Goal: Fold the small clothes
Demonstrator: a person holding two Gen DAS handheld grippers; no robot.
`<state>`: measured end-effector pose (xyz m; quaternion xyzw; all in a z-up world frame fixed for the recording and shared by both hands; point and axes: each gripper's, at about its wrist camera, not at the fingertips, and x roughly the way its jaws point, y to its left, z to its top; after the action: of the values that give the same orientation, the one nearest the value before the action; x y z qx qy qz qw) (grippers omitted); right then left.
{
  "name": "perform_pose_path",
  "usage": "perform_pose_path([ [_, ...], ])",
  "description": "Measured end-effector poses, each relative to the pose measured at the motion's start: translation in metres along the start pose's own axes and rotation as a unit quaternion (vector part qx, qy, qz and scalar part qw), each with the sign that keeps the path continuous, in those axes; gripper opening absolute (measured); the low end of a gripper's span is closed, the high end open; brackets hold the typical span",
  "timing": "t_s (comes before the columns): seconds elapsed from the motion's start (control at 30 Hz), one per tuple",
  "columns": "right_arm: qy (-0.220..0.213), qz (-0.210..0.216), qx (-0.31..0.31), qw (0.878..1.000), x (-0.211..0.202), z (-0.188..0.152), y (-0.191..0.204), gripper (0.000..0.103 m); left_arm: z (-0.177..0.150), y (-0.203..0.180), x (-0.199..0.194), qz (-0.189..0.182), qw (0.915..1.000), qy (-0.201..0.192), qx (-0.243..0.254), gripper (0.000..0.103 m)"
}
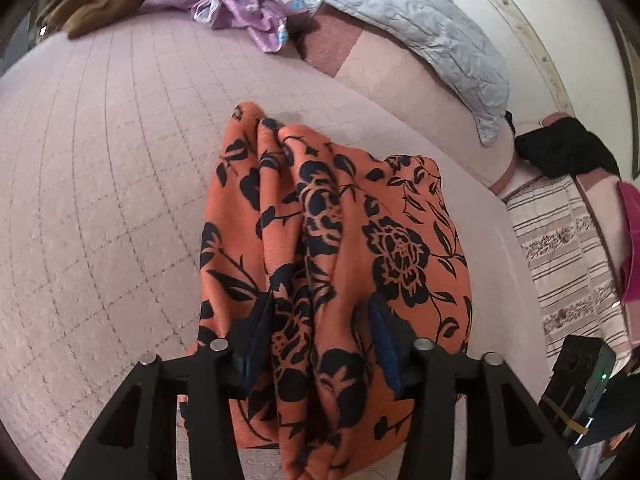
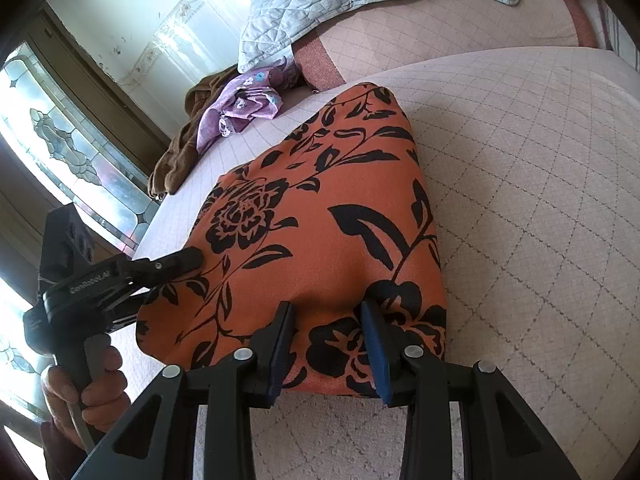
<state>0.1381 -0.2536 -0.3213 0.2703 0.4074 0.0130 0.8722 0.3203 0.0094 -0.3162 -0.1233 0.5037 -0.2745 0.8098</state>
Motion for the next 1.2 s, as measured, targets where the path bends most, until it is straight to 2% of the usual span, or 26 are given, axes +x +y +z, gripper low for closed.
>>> perform_pose_path([
  [0.17,-0.002,0.004,0.001,1.000,-0.001,0.000,0.000,0.039,0.001,-0.006,-0.009,-0.009,0.9995,-0.028,0.015,0.048],
  [0.3,-0.002,0.005,0.001,1.000,-0.001,0.000,-0.001,0.039,0.000,0.003,0.011,0.016,0.9998,0.008,-0.009,0.049],
  [0.37,0.000,0.007,-0.001,1.000,-0.001,-0.001,-0.001,0.039,0.002,0.008,0.013,0.004,0.9994,0.008,-0.033,0.050],
  [0.47,0.000,0.011,0.000,1.000,-0.001,-0.001,-0.003,0.039,0.001,0.007,0.010,0.000,0.9994,0.008,-0.033,0.050],
  [0.57,0.002,0.014,-0.001,1.000,-0.001,-0.001,-0.005,0.038,0.000,0.001,0.013,-0.001,0.9998,0.008,-0.017,0.028],
  [0.63,0.007,0.013,-0.003,1.000,-0.001,0.001,-0.004,0.037,0.000,-0.007,0.010,0.009,1.0000,-0.003,-0.001,0.021],
  [0.73,0.015,0.023,0.004,1.000,-0.006,0.012,-0.003,0.038,0.002,-0.024,-0.003,0.015,0.9987,-0.036,0.034,0.018],
  [0.8,0.005,0.031,0.012,0.999,-0.011,0.025,-0.002,0.037,0.004,-0.035,-0.013,0.011,0.9966,-0.062,0.054,0.017],
  [0.9,-0.005,0.011,0.005,1.000,-0.009,0.047,0.003,0.037,0.007,-0.043,-0.024,0.010,0.9938,-0.085,0.072,0.017],
  [1.03,-0.010,0.016,0.032,0.999,0.013,0.070,0.006,0.036,0.003,-0.038,-0.026,0.036,0.9916,-0.088,0.087,0.016],
  [1.13,0.026,0.030,0.061,0.997,0.046,0.068,0.007,0.037,0.001,-0.024,-0.030,0.047,0.9919,-0.083,0.083,0.016],
  [1.2,0.028,0.032,0.048,0.998,0.056,0.061,0.020,0.037,0.000,-0.019,-0.032,0.049,0.9922,-0.082,0.080,0.016],
])
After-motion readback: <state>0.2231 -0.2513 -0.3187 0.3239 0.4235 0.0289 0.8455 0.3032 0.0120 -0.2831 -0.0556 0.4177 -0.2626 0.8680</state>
